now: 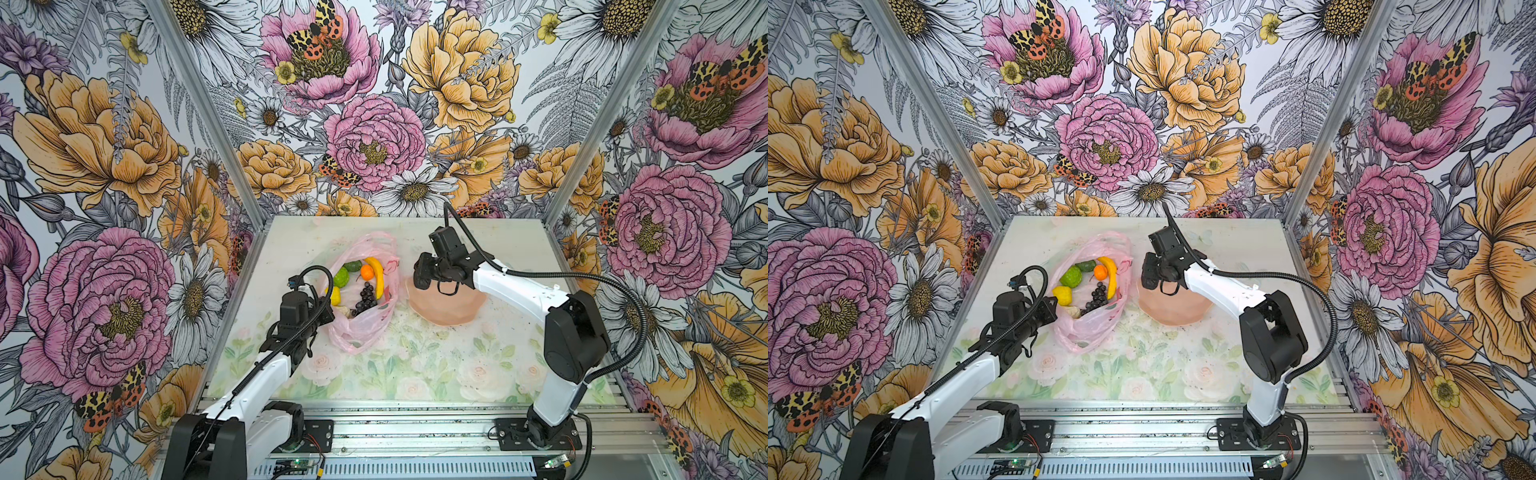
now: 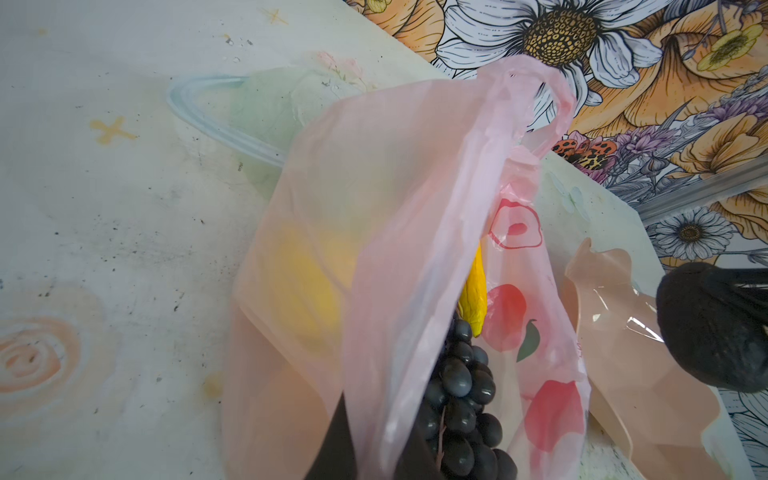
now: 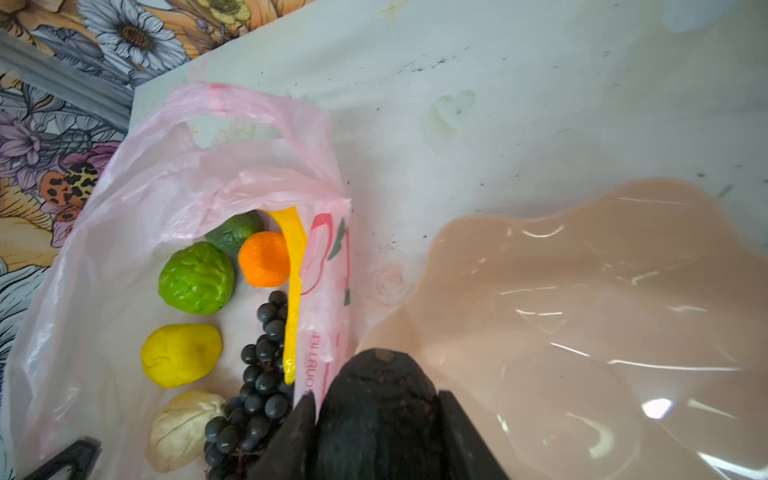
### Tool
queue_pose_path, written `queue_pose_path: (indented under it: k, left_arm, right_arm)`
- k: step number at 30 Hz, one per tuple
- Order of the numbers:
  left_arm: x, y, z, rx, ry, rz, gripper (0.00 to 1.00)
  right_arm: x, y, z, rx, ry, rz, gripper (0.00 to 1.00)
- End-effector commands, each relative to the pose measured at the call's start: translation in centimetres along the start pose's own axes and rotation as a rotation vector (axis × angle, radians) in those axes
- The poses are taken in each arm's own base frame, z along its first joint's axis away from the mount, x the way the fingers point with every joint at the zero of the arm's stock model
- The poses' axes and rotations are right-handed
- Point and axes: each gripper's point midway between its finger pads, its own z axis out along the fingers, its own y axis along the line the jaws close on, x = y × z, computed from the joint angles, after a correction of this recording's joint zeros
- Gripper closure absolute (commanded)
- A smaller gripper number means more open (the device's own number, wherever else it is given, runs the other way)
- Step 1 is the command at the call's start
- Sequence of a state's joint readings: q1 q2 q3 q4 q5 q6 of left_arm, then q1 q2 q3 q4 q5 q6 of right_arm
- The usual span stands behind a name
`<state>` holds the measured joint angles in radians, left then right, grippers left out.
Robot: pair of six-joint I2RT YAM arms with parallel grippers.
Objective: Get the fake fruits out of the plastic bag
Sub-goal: 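Lift the avocado out of the bag and carry it over the bowl, then lower the avocado into the pink bowl and open the right gripper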
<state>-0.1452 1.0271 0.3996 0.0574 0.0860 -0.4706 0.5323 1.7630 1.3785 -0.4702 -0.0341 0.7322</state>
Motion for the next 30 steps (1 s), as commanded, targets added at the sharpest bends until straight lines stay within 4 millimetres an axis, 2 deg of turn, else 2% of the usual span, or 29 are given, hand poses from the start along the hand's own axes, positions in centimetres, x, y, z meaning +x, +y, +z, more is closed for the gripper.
queue_pose_path:
  k: [1,8,13,21,30]
  left_arm:
    - [-0.4,-0.2,-0.2,-0.002,-0.026,0.025,0.87]
    - [-0.4,-0.2,-0.2,-0.003,-0.028,0.025,0.87]
    - [-0.4,-0.2,-0.2,-0.004,-0.028,0.026,0.87]
    - [-0.3,-0.5,-0.2,-0.002,-0.029,0.04,0.87]
    - [-0.2,-0.6,-0.2,0.001,-0.027,0.045,0.87]
  right_arm:
    - [-1.1,-1.9,-1.8,0.016,-0.062,0.02,0.59]
    - [-0.1,-6.8,-2.3,0.108,-0.057,0.047,0.59]
    - [0.4,-9.1,-1.4,0.176,-0.055,0.071,0.59]
    - [-0.6,-9.8,1.2,0.205,-0.071,0.08,0.59]
    - [-1.3,-11.7,3.4,0.295,-0.123,0.056,0.58]
